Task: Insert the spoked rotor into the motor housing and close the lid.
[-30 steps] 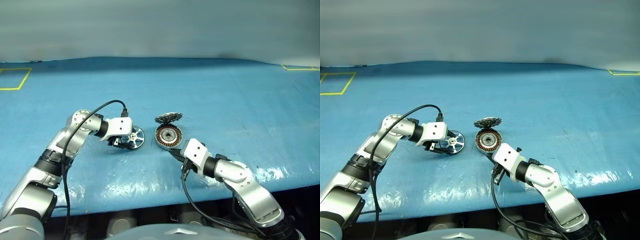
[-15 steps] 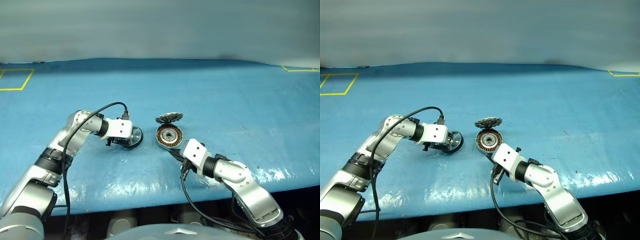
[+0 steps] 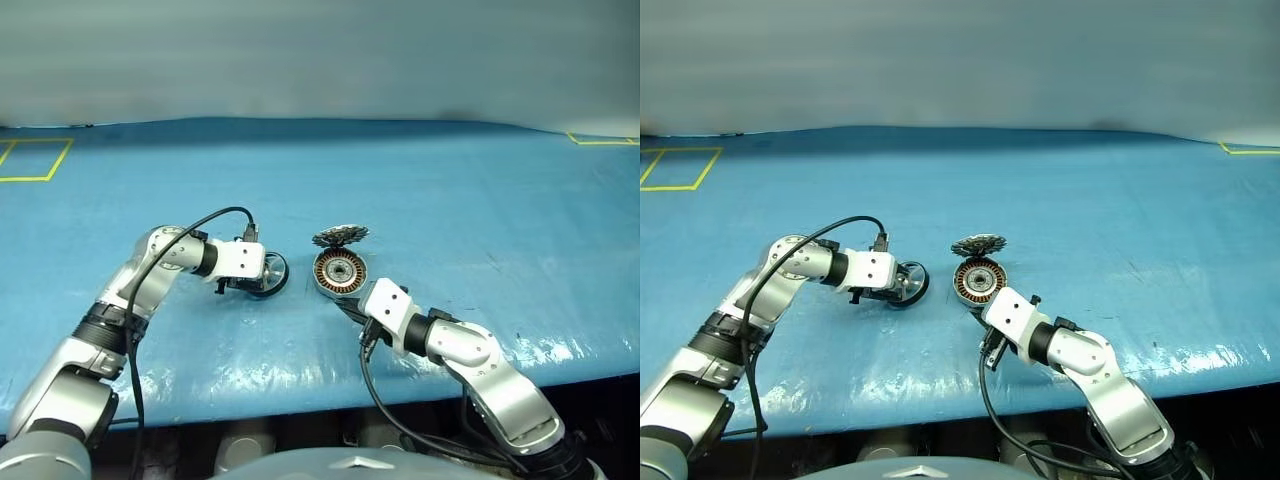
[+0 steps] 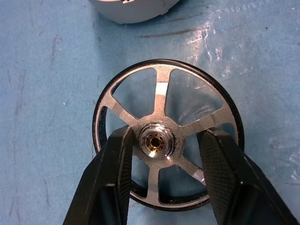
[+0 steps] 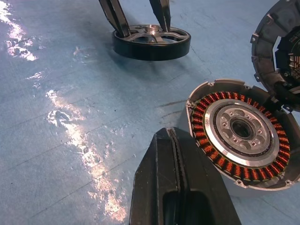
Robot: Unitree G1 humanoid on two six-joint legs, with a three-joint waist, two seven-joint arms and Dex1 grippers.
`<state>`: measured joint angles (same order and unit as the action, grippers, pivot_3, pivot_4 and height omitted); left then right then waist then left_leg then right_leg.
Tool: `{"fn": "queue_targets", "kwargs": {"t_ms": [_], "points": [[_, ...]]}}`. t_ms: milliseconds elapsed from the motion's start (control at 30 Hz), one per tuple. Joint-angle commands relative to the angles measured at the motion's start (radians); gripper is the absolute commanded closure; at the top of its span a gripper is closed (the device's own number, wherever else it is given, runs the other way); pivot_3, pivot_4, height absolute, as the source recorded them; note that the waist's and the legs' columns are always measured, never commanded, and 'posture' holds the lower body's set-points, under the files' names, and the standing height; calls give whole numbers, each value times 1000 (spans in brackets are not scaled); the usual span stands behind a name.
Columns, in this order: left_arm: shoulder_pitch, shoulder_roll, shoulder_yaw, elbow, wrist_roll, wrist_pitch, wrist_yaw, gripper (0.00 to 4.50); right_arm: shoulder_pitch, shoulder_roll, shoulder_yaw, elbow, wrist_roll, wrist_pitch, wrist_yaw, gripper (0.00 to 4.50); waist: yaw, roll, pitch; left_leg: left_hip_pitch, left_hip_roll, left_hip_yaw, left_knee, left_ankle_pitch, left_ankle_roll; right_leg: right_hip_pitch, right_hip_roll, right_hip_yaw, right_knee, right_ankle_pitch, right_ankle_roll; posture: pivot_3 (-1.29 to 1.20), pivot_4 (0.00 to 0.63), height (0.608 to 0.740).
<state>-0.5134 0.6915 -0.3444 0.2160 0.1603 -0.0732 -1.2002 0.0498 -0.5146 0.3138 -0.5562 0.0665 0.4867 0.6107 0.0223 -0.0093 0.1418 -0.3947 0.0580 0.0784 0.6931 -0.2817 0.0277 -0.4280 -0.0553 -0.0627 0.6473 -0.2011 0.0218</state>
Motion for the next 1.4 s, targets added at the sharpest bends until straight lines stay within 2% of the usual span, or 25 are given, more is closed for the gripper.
{"fn": "queue_targets", "kwargs": {"t_ms": [33, 267, 400, 500, 600, 867, 1233, 1400], "points": [[41, -10, 14, -55, -56, 9, -11, 2703, 2, 23, -42, -40, 54, -27, 5, 4500, -2, 0, 0, 0, 0, 0, 0, 0, 0, 0, 0, 0, 0, 0, 0, 0, 150, 740], [121, -69, 150, -239, -264, 216, 43, 2703, 9, 5, -96, -52, 77, -23, -2, 4500, -6, -2, 2, -3, 0, 0, 0, -1, 1, -1, 0, 0, -1, 1, 1, 0, 150, 740], [176, -83, 164, -378, -391, 311, 23, 2703, 16, -2, -112, -53, 79, -20, -1, 4500, -9, -2, 2, -3, 1, 0, 0, 0, 1, -2, 1, 0, -1, 1, 1, 0, 150, 740], [185, -110, 131, -443, -416, 338, 40, 2703, 14, 5, -115, -53, 83, -22, -4, 4500, -8, -2, 2, -3, 1, 0, 0, 0, 1, -1, 1, 0, -1, 0, 1, 0, 150, 740], [173, -148, 91, -438, -388, 338, 70, 2703, 8, 19, -119, -49, 90, -24, -10, 4500, -6, -2, 2, -2, 0, 0, 0, 0, 1, -1, 1, 0, -1, 1, 1, 0, 150, 740], [107, -278, 11, -270, -251, 254, 217, 2703, 25, 42, -120, -85, 114, -20, -19, 4500, -6, -2, 2, -3, -1, -1, 0, -1, 1, -1, 1, 1, -2, 1, 1, 0, 150, 740], [80, -296, 29, -237, -293, 251, 205, 2703, 100, -11, -206, -113, 113, -18, -38, 4500, -7, -2, 2, -2, -1, 0, 0, -1, 1, -1, 0, 2, -2, 1, 2, 0, 150, 740], [59, -327, 24, -195, -241, 245, 276, 2703, 95, 3, -190, -108, 109, -18, -49, 4500, -7, -2, 2, -3, -1, -1, 0, -1, 1, -1, 0, 2, -2, 1, 2, 0, 150, 740]]}}
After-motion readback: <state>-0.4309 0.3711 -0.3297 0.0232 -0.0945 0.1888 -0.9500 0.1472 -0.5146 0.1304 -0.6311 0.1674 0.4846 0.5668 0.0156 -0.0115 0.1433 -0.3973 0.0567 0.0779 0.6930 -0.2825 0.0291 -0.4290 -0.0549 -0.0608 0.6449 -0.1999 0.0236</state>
